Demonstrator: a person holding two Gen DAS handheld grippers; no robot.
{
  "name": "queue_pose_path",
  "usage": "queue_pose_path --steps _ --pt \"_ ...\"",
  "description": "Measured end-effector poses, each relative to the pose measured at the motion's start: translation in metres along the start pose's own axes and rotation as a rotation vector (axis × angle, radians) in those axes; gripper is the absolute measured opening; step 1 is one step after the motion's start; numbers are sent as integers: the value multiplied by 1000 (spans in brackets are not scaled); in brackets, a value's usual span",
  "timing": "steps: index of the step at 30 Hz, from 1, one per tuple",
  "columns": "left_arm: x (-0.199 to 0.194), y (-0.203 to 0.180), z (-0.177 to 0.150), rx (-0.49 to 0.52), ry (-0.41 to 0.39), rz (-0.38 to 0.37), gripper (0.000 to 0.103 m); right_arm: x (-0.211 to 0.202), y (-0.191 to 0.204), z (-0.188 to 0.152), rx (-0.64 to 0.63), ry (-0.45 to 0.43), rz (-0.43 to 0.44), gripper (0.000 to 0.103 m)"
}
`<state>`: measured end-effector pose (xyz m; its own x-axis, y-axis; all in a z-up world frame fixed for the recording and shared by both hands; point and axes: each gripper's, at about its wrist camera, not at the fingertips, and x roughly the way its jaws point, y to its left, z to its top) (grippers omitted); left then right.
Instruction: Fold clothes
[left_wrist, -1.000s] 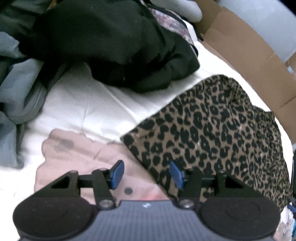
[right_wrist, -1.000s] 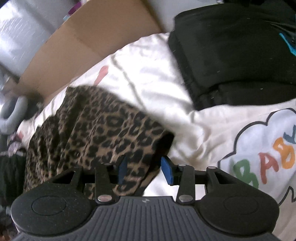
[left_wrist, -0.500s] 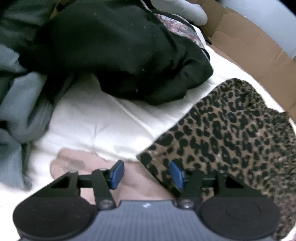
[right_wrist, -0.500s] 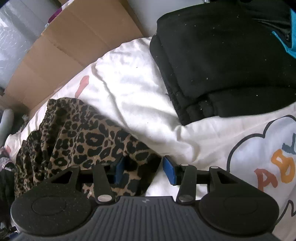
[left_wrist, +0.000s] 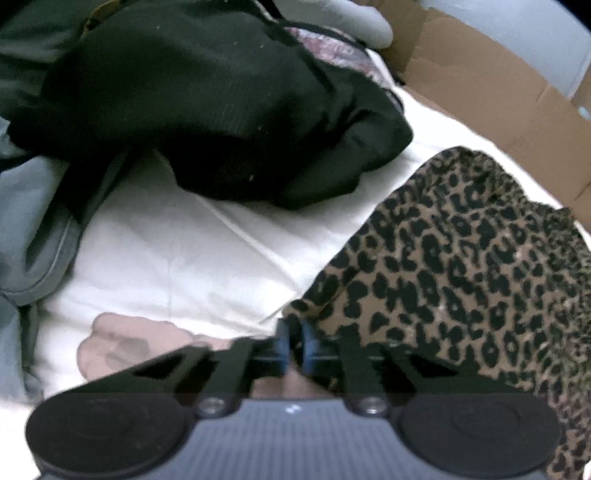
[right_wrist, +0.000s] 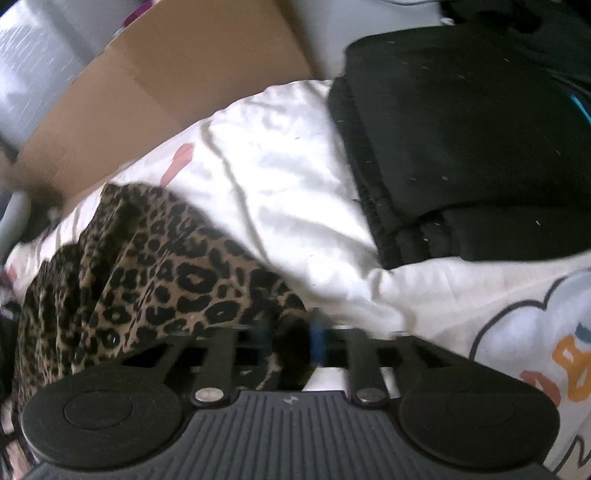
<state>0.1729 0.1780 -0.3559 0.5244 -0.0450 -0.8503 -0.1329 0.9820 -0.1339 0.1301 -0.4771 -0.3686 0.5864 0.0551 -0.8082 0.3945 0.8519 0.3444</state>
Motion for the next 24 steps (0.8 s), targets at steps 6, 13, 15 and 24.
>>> queue_pose_path --steps 6,13,15,24 --pt "-9 -3 10 31 -55 48 6 -10 8 4 -95 -7 -11 3" --pt "0 -7 17 66 -41 73 6 -8 5 8 -111 -11 -54 3" --pt "6 -7 11 71 -15 90 6 -6 5 7 -117 -2 -66 3" --pt "1 -3 9 51 -5 99 15 -5 7 3 -127 27 -127 5"
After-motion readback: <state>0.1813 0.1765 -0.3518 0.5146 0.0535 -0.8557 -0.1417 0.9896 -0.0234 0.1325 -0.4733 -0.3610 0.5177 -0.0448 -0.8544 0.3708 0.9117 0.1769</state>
